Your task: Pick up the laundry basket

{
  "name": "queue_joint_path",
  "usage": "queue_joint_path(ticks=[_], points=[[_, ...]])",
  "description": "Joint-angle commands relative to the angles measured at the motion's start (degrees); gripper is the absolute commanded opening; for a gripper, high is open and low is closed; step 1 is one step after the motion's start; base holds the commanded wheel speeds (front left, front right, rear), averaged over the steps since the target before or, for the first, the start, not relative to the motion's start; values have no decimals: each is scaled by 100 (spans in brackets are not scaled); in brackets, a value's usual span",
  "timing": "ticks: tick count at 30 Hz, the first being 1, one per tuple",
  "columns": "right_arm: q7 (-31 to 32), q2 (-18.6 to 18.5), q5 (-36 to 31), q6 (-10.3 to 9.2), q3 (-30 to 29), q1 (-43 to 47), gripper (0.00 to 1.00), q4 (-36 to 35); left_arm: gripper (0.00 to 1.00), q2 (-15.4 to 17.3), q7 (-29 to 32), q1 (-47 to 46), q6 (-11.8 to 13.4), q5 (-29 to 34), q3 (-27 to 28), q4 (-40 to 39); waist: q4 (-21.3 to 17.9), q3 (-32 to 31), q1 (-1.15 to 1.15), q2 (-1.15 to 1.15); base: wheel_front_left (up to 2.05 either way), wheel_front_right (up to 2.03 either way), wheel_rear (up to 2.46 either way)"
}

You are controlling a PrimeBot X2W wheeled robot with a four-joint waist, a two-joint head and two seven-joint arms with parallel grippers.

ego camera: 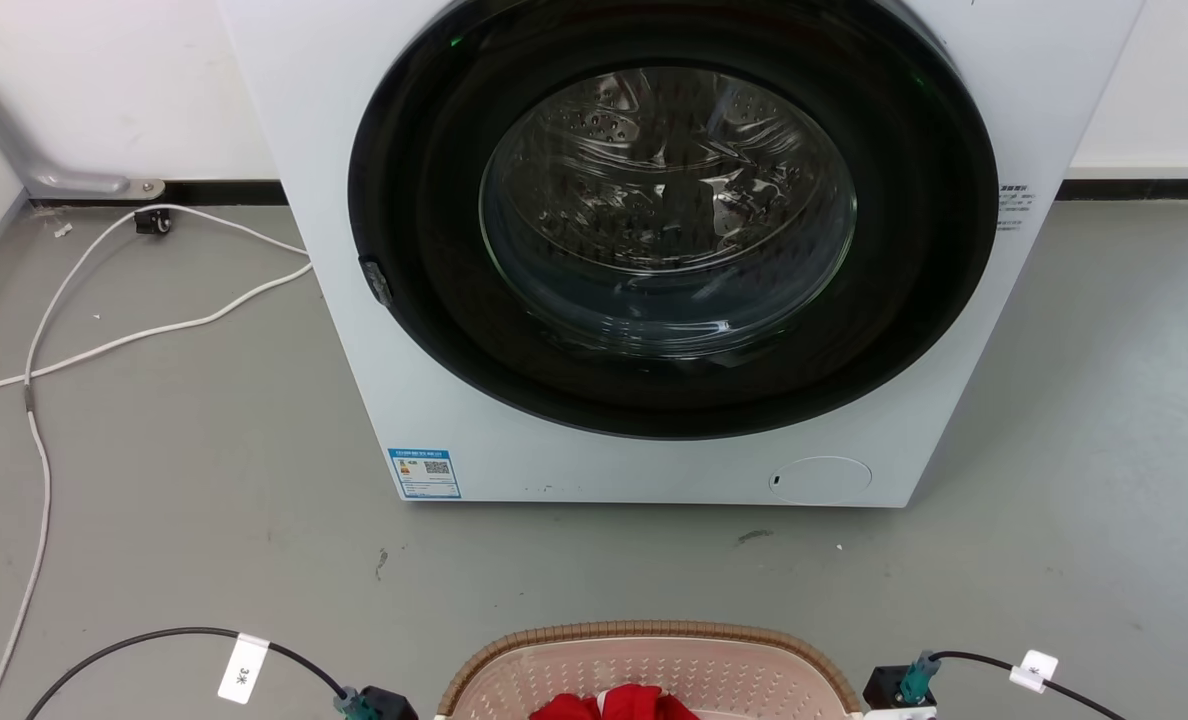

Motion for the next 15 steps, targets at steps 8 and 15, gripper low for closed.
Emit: queue_joint_path(ticks=[8, 15], points=[[97, -92, -154, -2, -110, 121, 0, -163, 0, 167, 51, 112, 85, 36, -13, -123, -8, -35, 0, 0, 0, 0, 0], [206, -92, -291, -2, -219, 175, 0, -316, 0, 118, 116, 174, 114, 34, -27, -149, -7, -54, 0, 0, 0, 0, 0]])
